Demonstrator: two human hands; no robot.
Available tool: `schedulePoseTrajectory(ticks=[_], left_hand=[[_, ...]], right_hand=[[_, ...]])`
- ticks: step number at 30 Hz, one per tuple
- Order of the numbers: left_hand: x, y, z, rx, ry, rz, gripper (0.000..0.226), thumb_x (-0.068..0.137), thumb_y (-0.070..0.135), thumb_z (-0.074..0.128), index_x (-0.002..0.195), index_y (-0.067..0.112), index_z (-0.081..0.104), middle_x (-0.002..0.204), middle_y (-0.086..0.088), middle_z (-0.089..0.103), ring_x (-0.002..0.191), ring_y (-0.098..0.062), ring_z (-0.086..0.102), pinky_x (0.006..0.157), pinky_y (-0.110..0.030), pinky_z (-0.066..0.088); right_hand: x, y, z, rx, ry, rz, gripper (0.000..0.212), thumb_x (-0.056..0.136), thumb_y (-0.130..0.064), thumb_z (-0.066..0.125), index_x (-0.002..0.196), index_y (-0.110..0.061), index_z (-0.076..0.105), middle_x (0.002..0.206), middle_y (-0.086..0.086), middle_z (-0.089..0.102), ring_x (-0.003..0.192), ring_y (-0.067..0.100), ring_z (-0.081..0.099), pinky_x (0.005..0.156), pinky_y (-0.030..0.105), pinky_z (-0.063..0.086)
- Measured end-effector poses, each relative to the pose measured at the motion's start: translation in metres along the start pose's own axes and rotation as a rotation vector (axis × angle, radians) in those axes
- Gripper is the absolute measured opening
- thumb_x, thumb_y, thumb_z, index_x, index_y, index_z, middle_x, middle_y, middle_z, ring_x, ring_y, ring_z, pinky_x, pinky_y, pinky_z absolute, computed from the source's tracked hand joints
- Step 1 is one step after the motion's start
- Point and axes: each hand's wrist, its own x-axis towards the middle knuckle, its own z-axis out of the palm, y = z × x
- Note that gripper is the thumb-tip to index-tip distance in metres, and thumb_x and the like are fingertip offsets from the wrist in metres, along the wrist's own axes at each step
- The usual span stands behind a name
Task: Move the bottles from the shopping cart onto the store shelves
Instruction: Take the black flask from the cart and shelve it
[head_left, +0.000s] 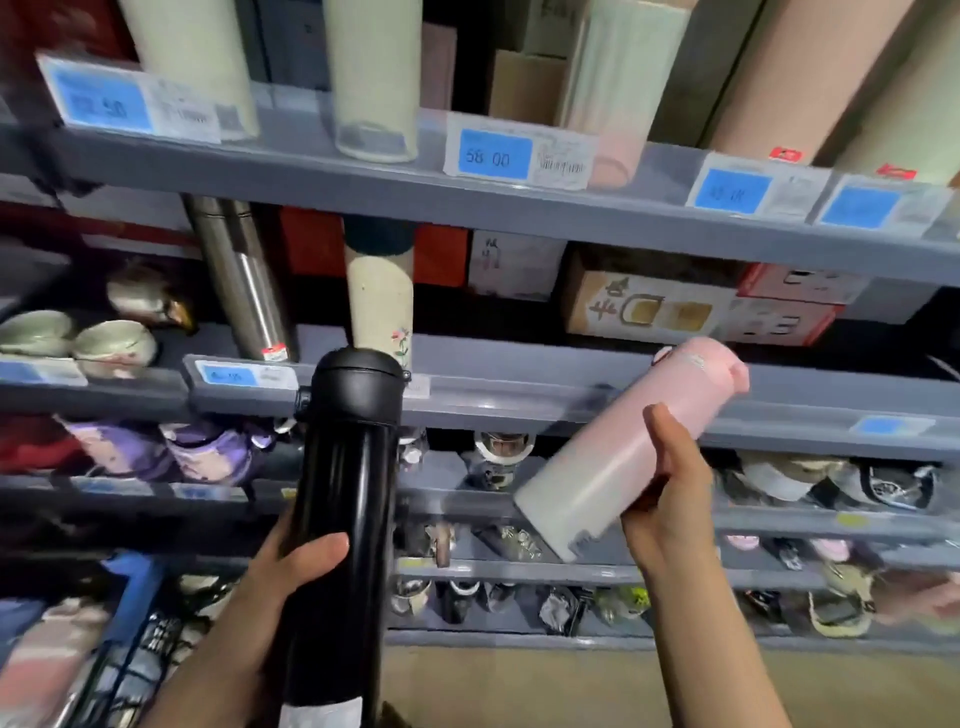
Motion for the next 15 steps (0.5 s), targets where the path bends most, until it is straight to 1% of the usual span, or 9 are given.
schedulePoseTrajectory(ticks=[1, 3, 5, 6, 9, 10, 12, 15], left_hand=[[-0.005, -0.004, 0.004, -0.017, 0.032, 0.011, 0.122, 0.004, 0.045, 0.094, 0.119, 0.014, 0.064, 0.101, -0.028, 0.069, 0.073, -0.035, 0.067, 0.063, -0.041, 0.056], [-0.014, -0.013, 0.011, -0.078, 0.109, 0.048, 0.125, 0.007, 0.042, 0.095, 0.123, 0.008, 0.061, 0.098, -0.027, 0.068, 0.068, -0.033, 0.067, 0.056, -0.038, 0.057], [-0.02, -0.015, 0.022, -0.119, 0.17, 0.092, 0.124, 0.013, 0.042, 0.096, 0.125, 0.004, 0.059, 0.097, -0.029, 0.065, 0.066, -0.033, 0.067, 0.054, -0.038, 0.057], [-0.022, -0.017, 0.028, -0.129, 0.195, 0.121, 0.124, 0.014, 0.042, 0.096, 0.124, 0.002, 0.058, 0.096, -0.03, 0.064, 0.066, -0.034, 0.066, 0.054, -0.038, 0.058], [-0.028, -0.022, 0.047, -0.185, 0.245, 0.226, 0.124, 0.01, 0.041, 0.096, 0.122, 0.002, 0.059, 0.096, -0.026, 0.066, 0.065, -0.032, 0.068, 0.055, -0.038, 0.058], [-0.03, -0.026, 0.051, -0.229, 0.254, 0.249, 0.122, 0.009, 0.039, 0.096, 0.121, 0.004, 0.061, 0.096, -0.025, 0.067, 0.065, -0.031, 0.068, 0.055, -0.037, 0.059], [-0.03, -0.035, 0.06, -0.263, 0.298, 0.281, 0.123, 0.011, 0.039, 0.096, 0.123, 0.004, 0.06, 0.1, -0.028, 0.064, 0.066, -0.031, 0.068, 0.056, -0.038, 0.059], [-0.028, -0.042, 0.07, -0.271, 0.349, 0.311, 0.126, 0.014, 0.042, 0.096, 0.126, 0.0, 0.056, 0.105, -0.031, 0.063, 0.071, -0.031, 0.068, 0.059, -0.041, 0.059]], right_hand=[[0.011, -0.003, 0.005, 0.032, -0.039, 0.01, 0.031, 0.086, -0.023, 0.061, 0.116, -0.013, 0.056, 0.089, 0.005, 0.066, 0.086, 0.022, 0.064, 0.075, 0.038, 0.055], [0.032, -0.008, 0.015, 0.106, -0.107, 0.048, 0.042, 0.081, -0.024, 0.066, 0.121, -0.012, 0.055, 0.093, 0.005, 0.066, 0.086, 0.021, 0.066, 0.078, 0.038, 0.056], [0.052, -0.014, 0.024, 0.177, -0.136, 0.056, 0.043, 0.085, -0.024, 0.064, 0.125, -0.013, 0.052, 0.094, 0.004, 0.067, 0.082, 0.016, 0.069, 0.072, 0.033, 0.057], [0.063, -0.016, 0.026, 0.21, -0.147, 0.044, 0.042, 0.088, -0.023, 0.061, 0.128, -0.012, 0.051, 0.097, 0.004, 0.068, 0.084, 0.015, 0.07, 0.071, 0.031, 0.057], [0.091, -0.021, 0.033, 0.265, -0.18, 0.016, 0.057, 0.087, -0.025, 0.065, 0.139, -0.012, 0.044, 0.119, 0.007, 0.065, 0.105, 0.02, 0.066, 0.084, 0.035, 0.056], [0.099, -0.022, 0.035, 0.276, -0.187, 0.018, 0.063, 0.085, -0.027, 0.068, 0.14, -0.013, 0.042, 0.124, 0.008, 0.064, 0.11, 0.021, 0.065, 0.087, 0.037, 0.056], [0.109, -0.026, 0.035, 0.289, -0.167, 0.015, 0.072, 0.08, -0.028, 0.074, 0.14, -0.015, 0.037, 0.128, 0.009, 0.062, 0.11, 0.02, 0.065, 0.087, 0.037, 0.056], [0.128, -0.031, 0.031, 0.267, -0.085, -0.022, 0.061, 0.084, -0.021, 0.073, 0.131, -0.019, 0.034, 0.126, 0.006, 0.061, 0.108, 0.018, 0.065, 0.089, 0.039, 0.056]])
